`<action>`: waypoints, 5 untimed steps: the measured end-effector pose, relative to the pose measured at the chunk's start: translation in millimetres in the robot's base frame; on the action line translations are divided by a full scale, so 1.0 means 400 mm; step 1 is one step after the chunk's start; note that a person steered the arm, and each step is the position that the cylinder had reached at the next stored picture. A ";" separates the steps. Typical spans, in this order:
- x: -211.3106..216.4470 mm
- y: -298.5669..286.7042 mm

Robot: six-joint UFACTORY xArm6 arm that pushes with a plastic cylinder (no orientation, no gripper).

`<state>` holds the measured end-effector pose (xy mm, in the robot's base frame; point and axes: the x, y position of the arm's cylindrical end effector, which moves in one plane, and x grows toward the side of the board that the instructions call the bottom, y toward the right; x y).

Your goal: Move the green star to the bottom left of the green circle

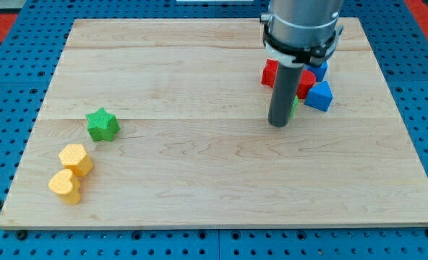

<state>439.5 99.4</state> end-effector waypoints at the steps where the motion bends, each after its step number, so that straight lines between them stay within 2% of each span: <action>1: 0.010 0.007; 2: 0.078 -0.115; 3: 0.076 -0.119; 4: 0.064 -0.193; 5: -0.066 -0.387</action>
<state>413.1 -55.3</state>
